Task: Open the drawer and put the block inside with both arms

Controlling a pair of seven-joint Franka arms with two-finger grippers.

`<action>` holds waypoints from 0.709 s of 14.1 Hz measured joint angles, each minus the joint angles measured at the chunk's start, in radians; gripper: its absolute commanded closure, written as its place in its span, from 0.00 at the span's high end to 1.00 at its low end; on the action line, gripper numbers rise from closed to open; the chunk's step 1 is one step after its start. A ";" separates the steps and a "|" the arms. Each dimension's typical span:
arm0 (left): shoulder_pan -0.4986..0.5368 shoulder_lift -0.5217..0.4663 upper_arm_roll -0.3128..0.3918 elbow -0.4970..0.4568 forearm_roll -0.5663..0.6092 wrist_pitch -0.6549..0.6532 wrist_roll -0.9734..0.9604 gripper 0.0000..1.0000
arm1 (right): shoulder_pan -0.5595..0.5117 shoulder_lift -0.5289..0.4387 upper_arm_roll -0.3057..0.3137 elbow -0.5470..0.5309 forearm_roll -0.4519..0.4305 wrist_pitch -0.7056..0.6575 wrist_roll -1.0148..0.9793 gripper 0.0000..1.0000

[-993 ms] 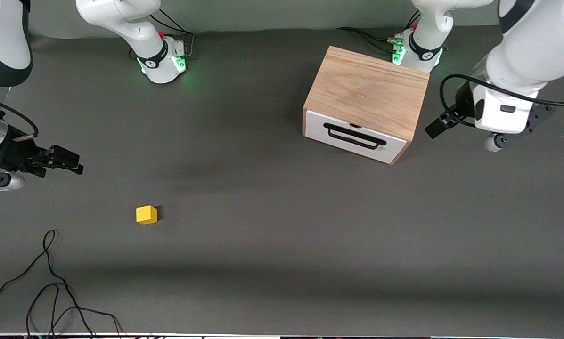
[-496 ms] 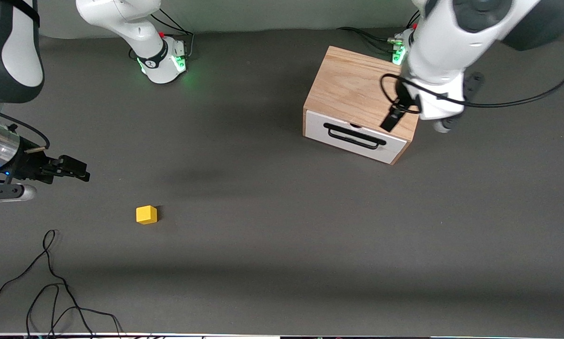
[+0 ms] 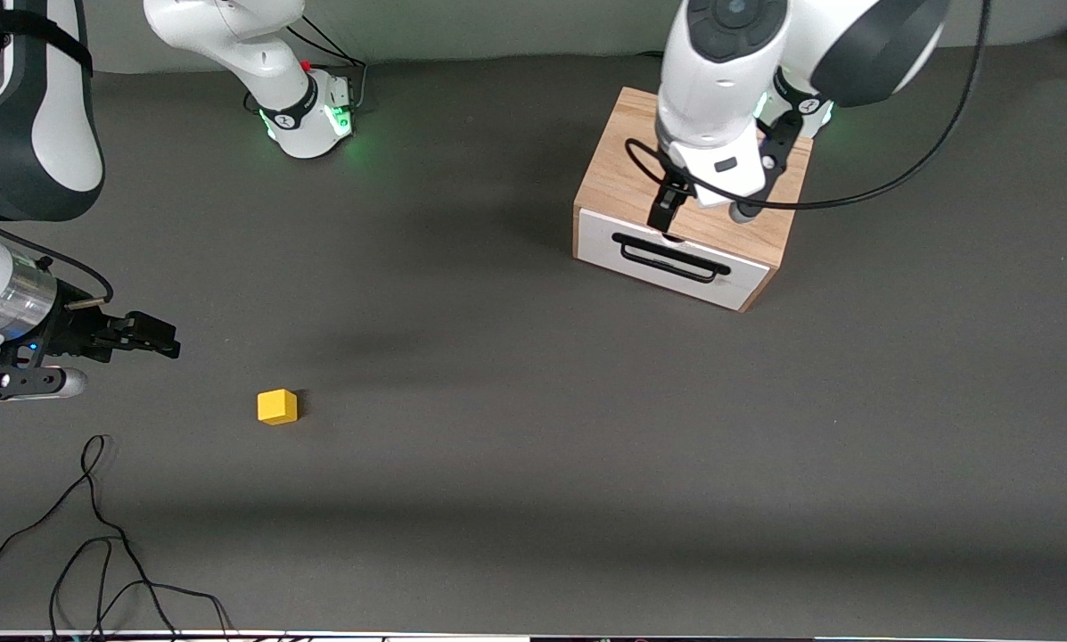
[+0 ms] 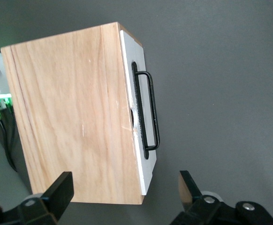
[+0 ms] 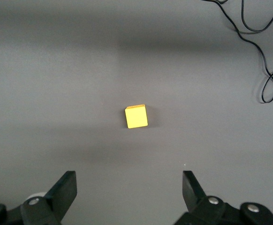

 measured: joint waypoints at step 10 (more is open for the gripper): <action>0.010 0.053 0.025 -0.279 0.051 0.338 -0.023 1.00 | 0.000 0.007 0.001 0.000 0.000 0.026 0.000 1.00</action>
